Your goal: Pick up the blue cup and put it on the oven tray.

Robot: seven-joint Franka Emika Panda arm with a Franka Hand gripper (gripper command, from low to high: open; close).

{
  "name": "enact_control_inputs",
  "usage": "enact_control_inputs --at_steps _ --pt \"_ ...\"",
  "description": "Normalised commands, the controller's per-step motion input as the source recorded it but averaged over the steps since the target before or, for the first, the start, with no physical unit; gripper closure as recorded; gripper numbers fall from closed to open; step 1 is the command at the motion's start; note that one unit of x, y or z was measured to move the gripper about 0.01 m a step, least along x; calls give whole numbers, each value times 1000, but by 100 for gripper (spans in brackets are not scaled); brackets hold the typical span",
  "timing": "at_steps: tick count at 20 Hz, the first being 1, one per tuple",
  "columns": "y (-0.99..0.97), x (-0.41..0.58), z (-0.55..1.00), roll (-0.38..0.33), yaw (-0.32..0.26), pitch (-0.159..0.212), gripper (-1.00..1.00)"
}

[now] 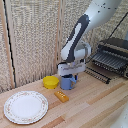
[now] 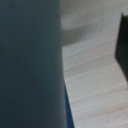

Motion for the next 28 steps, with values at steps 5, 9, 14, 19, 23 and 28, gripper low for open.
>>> enact_control_inputs --at_steps 5,9,14,19,23,28 --pt "29 0 -15 0 3 -8 100" --pt "18 -44 44 -1 -53 -42 100" --pt "-15 -6 294 0 -162 -16 100" --pt "-10 216 762 -12 -190 0 100" --pt "26 317 856 -95 -235 0 100" --pt "0 339 756 -132 -263 0 100"
